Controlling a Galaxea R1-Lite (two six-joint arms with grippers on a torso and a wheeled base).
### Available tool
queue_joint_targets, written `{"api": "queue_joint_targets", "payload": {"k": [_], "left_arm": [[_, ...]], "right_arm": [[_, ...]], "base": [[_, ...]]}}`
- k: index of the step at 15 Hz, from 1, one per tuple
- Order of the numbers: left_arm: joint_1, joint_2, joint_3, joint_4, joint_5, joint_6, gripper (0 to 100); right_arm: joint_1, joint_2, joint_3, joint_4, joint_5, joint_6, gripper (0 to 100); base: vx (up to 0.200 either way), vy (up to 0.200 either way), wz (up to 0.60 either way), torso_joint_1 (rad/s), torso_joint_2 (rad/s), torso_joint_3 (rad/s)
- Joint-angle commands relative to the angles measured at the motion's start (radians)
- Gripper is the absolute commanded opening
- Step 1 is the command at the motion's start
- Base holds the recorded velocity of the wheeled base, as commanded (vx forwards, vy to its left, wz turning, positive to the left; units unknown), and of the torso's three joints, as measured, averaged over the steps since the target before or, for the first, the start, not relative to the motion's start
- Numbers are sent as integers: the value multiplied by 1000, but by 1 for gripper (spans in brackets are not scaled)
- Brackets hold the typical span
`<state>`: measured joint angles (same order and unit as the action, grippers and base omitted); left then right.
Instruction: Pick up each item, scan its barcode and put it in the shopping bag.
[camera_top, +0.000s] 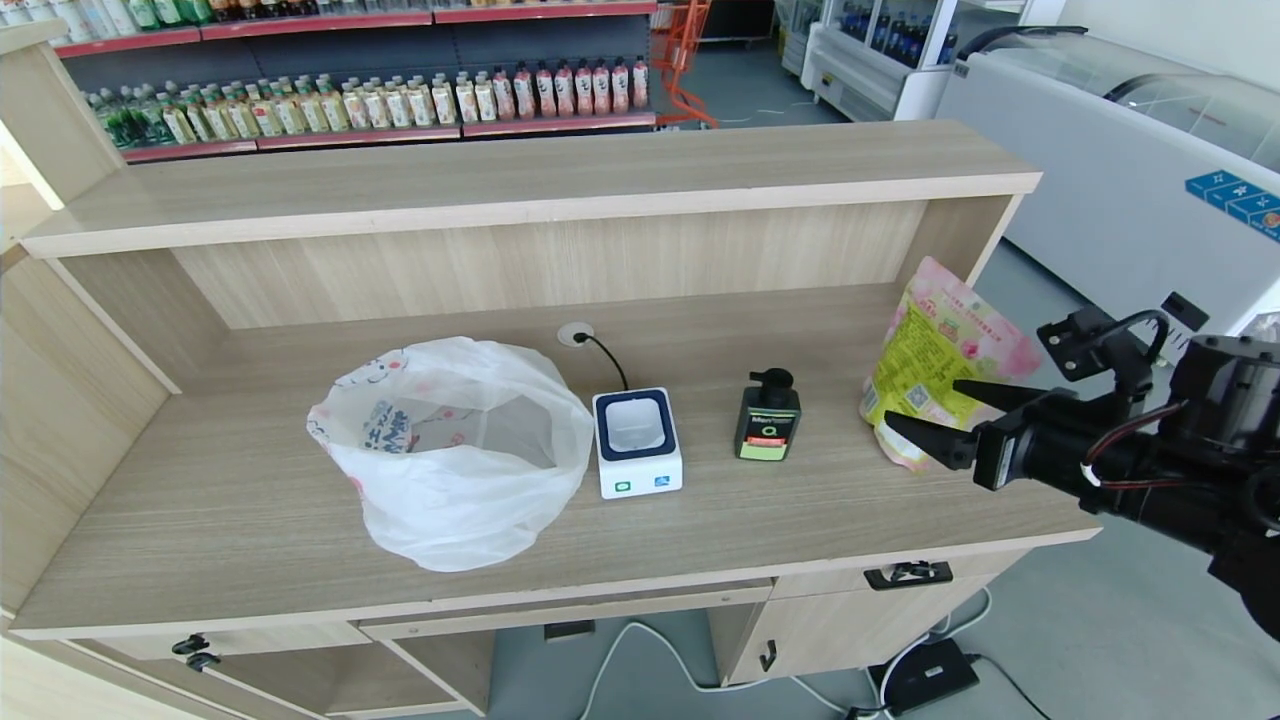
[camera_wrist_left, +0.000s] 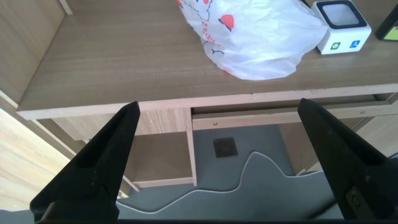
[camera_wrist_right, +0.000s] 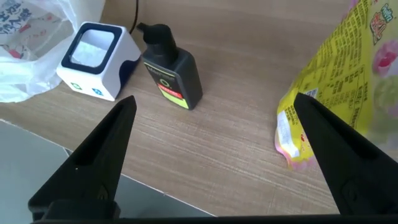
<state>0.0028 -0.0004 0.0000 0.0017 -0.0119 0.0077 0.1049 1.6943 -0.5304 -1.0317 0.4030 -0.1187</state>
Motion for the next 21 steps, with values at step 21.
{"api": "queue_joint_targets", "payload": {"k": [21], "left_arm": [[0, 0, 0, 0, 0, 0, 100]], "right_arm": [[7, 406, -233, -151, 352, -6, 100]], "base": [[0, 0, 0, 0, 0, 0]]}}
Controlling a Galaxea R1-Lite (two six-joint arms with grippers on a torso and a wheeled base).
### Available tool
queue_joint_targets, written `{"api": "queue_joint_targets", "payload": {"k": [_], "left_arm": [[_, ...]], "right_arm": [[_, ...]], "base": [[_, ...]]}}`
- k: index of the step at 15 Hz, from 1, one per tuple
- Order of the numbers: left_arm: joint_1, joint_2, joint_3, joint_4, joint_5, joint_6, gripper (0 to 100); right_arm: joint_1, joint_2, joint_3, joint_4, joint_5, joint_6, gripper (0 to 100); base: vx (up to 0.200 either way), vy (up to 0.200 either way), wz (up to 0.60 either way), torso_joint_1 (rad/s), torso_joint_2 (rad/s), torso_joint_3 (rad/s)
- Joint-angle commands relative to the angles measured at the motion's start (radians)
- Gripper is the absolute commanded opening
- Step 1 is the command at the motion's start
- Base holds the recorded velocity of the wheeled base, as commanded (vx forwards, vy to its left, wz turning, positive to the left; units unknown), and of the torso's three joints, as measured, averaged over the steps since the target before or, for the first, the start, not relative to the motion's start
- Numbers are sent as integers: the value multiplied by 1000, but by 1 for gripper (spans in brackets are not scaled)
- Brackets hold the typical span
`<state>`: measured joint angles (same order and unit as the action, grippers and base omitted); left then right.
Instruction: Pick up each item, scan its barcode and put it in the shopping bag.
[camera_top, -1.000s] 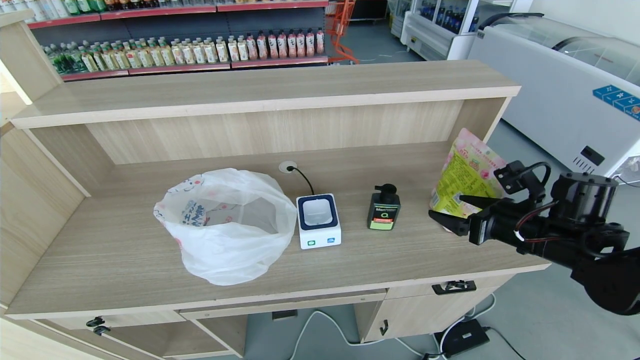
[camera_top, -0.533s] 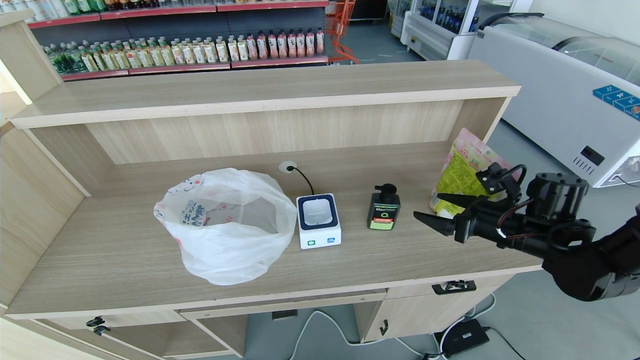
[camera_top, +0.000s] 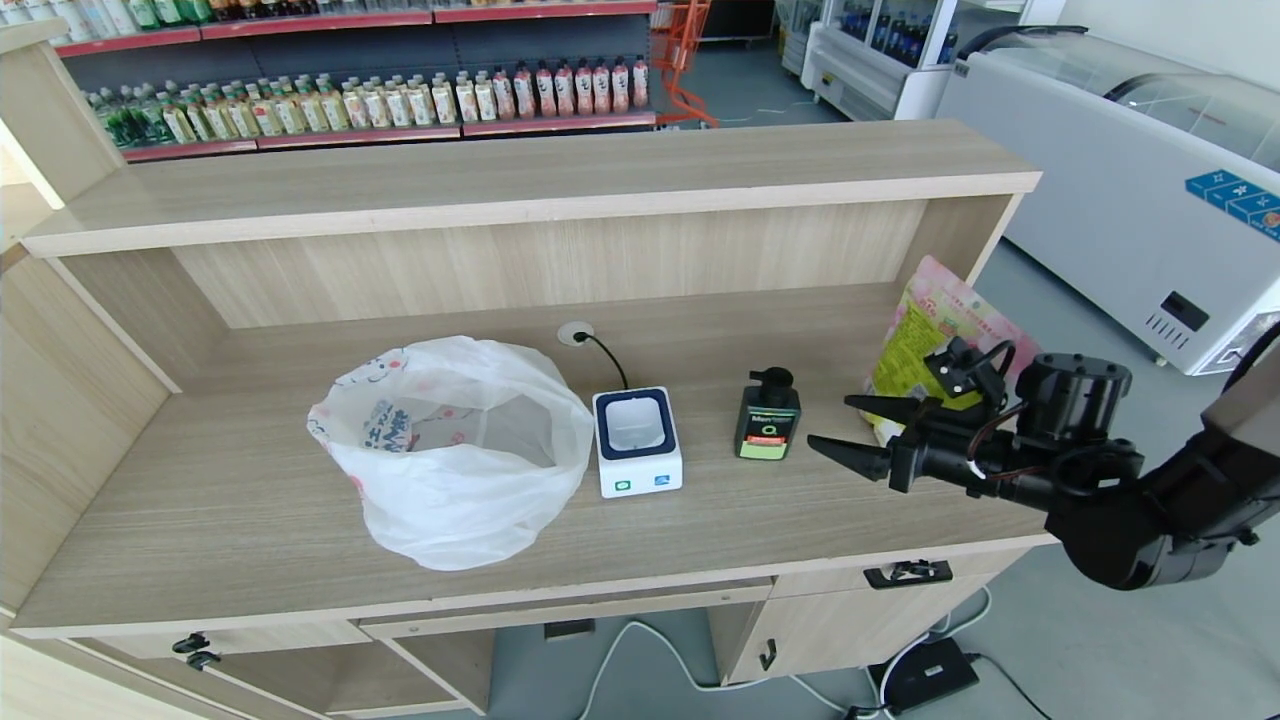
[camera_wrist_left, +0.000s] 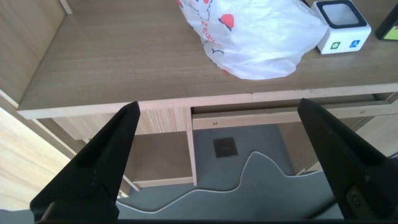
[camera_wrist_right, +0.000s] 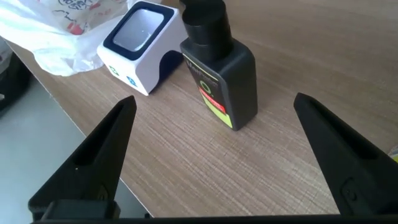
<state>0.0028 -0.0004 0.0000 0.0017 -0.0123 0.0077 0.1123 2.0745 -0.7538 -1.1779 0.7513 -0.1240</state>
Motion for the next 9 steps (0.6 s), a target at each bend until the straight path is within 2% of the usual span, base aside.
{"api": "queue_joint_targets", "payload": {"k": [1, 4, 9], "left_arm": [[0, 0, 0, 0, 0, 0, 100], [0, 0, 0, 0, 0, 0, 100], [0, 0, 0, 0, 0, 0, 100]], "right_arm": [[-3, 44, -18, -25, 13, 0, 100], [-8, 110, -41, -101, 68, 4, 100], [-14, 162, -101, -106, 171, 7, 100]], "base": [[0, 0, 0, 0, 0, 0], [0, 0, 0, 0, 0, 0], [0, 0, 0, 0, 0, 0]]}}
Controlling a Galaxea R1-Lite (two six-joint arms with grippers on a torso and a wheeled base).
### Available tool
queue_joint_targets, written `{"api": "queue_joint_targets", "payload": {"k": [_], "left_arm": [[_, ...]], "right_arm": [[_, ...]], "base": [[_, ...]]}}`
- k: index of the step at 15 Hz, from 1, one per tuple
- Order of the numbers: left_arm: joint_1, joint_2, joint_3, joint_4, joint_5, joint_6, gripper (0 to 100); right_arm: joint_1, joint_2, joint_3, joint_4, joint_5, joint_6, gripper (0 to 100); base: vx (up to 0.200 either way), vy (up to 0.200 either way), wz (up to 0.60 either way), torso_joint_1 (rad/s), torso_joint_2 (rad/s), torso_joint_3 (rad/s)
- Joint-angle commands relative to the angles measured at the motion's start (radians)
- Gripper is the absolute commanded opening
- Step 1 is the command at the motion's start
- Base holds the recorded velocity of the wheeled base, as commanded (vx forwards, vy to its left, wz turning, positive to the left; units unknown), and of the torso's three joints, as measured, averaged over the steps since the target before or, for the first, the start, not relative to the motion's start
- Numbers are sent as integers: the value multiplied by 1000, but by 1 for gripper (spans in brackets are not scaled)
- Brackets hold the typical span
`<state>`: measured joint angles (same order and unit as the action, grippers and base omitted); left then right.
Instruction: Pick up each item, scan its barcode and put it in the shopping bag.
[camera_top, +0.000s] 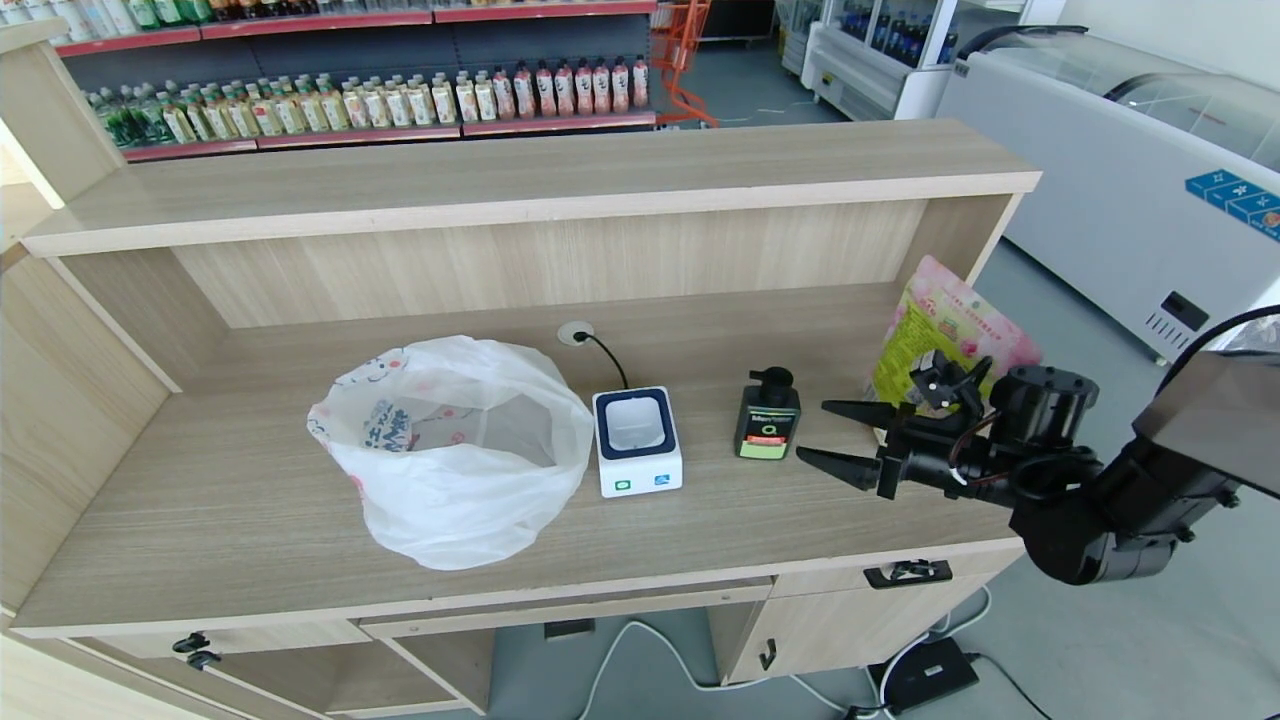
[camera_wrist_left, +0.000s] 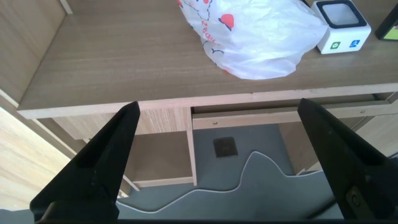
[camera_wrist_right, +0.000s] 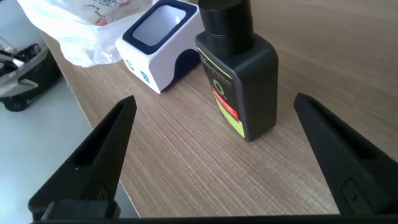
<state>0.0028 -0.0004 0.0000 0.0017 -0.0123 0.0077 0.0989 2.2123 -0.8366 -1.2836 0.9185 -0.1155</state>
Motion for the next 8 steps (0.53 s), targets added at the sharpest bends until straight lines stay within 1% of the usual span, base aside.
{"api": "queue_joint_targets", "payload": {"k": [1, 5, 8], "left_arm": [[0, 0, 0, 0, 0, 0, 100], [0, 0, 0, 0, 0, 0, 100], [0, 0, 0, 0, 0, 0, 100]], "right_arm": [[-1, 38, -39, 0, 10, -3, 100], [-2, 112, -179, 1, 11, 0, 100], [18, 132, -193, 4, 11, 2, 100]], "base": [[0, 0, 0, 0, 0, 0], [0, 0, 0, 0, 0, 0], [0, 0, 0, 0, 0, 0]]}}
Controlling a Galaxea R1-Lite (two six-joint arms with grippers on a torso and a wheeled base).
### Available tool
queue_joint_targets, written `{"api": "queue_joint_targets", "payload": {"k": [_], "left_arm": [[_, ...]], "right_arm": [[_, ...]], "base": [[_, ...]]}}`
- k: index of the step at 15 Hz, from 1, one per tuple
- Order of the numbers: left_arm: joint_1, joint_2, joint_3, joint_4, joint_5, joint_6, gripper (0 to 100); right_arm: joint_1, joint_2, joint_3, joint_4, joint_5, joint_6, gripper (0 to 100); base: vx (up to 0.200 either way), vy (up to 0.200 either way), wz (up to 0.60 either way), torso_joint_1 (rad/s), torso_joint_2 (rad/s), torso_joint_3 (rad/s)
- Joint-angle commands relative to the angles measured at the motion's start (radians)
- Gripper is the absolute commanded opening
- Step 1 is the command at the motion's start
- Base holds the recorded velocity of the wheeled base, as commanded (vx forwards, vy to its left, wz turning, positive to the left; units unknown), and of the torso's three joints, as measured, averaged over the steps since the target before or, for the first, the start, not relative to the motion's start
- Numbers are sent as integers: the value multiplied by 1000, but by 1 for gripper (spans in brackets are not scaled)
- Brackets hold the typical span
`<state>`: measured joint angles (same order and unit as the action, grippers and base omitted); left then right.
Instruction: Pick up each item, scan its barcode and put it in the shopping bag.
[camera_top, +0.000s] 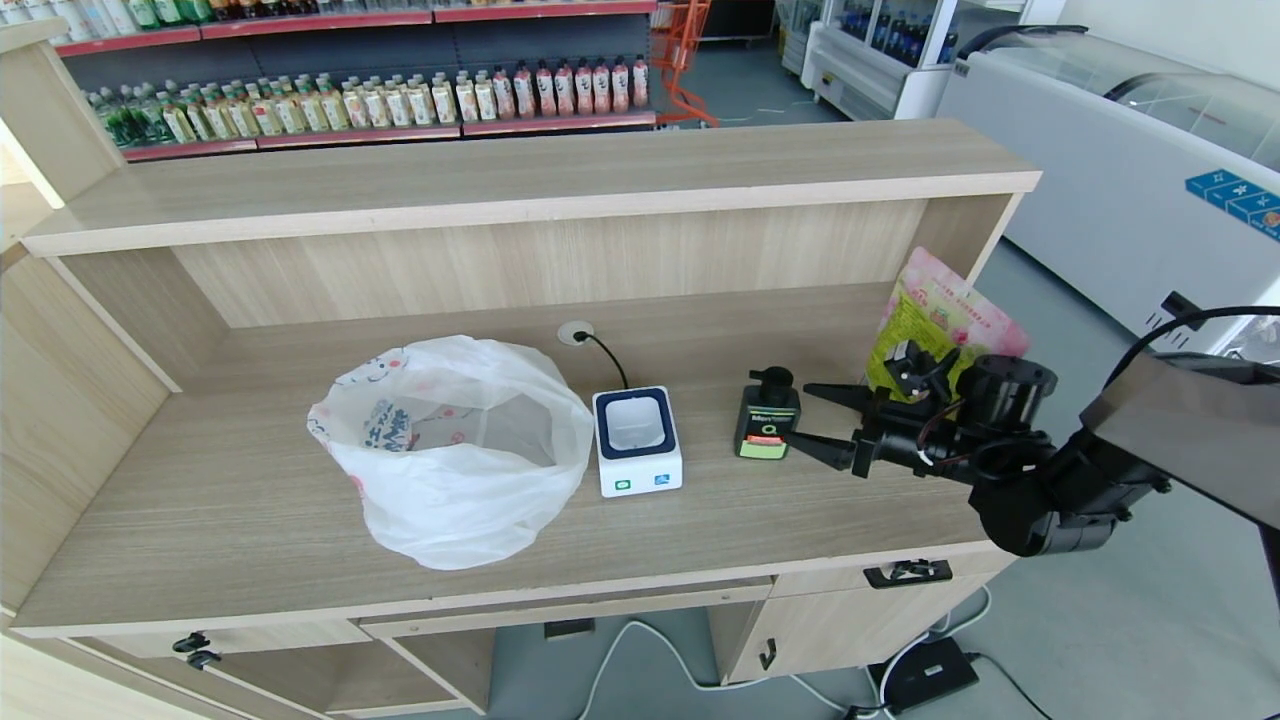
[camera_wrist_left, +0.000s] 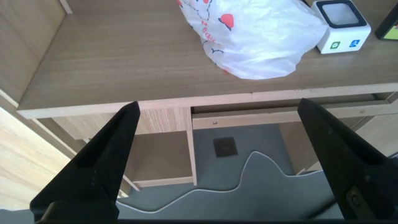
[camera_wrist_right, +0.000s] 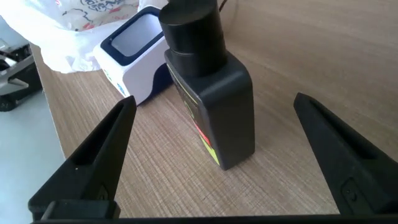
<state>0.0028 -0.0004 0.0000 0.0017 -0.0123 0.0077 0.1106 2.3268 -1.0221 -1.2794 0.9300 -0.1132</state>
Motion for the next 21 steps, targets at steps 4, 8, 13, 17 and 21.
{"api": "queue_joint_targets", "payload": {"k": [4, 8, 13, 17, 21], "left_arm": [[0, 0, 0, 0, 0, 0, 100], [0, 0, 0, 0, 0, 0, 100], [0, 0, 0, 0, 0, 0, 100], [0, 0, 0, 0, 0, 0, 100], [0, 0, 0, 0, 0, 0, 100]], "right_arm": [[15, 28, -12, 8, 16, 1, 100], [17, 68, -84, 11, 33, 10, 100], [26, 97, -139, 8, 35, 50, 100], [37, 129, -181, 11, 58, 55, 100], [41, 144, -211, 11, 67, 69, 0]], "base": [[0, 0, 0, 0, 0, 0], [0, 0, 0, 0, 0, 0], [0, 0, 0, 0, 0, 0], [0, 0, 0, 0, 0, 0], [0, 0, 0, 0, 0, 0]]}}
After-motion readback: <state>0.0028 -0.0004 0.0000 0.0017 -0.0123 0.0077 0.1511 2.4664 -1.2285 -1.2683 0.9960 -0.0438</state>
